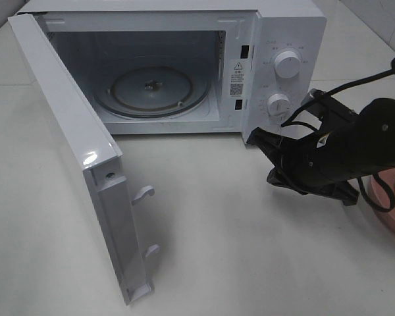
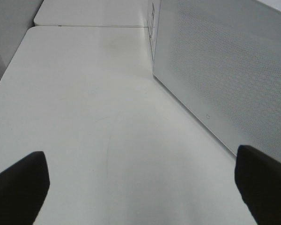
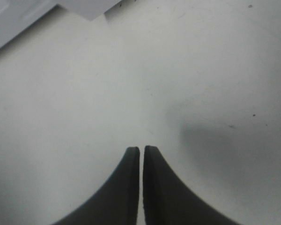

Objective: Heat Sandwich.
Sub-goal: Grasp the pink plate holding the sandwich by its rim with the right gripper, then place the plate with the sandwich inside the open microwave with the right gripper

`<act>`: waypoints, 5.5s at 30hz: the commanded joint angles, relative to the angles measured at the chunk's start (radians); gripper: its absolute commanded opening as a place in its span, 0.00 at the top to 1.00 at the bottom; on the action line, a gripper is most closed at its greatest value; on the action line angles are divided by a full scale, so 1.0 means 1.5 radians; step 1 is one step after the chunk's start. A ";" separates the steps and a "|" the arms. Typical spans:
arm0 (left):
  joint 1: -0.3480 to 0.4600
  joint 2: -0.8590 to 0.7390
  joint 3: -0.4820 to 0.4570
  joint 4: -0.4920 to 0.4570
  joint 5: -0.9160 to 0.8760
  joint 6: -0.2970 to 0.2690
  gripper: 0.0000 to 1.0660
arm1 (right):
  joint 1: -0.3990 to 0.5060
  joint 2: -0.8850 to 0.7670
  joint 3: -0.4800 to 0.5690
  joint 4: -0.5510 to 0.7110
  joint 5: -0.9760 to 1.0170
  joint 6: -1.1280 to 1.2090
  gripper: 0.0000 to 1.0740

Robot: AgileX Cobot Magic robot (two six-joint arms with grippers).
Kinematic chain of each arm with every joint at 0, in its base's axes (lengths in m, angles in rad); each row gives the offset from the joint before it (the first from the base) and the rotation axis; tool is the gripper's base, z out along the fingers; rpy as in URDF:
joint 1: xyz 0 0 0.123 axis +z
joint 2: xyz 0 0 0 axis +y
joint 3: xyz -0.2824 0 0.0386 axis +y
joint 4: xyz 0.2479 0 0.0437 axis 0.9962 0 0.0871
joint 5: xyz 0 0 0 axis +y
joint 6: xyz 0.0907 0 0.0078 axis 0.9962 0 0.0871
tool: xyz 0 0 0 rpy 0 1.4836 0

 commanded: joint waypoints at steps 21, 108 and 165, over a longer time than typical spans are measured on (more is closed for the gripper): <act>0.002 -0.019 0.001 -0.001 -0.003 0.000 0.03 | -0.003 -0.029 -0.131 -0.224 0.488 -0.290 0.86; 0.002 -0.019 0.001 -0.001 -0.003 0.000 0.03 | -0.235 0.083 -0.140 -0.335 0.441 -0.297 0.54; 0.002 -0.019 0.001 -0.001 -0.003 -0.001 0.03 | -0.113 -0.088 -0.115 -0.493 0.649 -0.165 1.00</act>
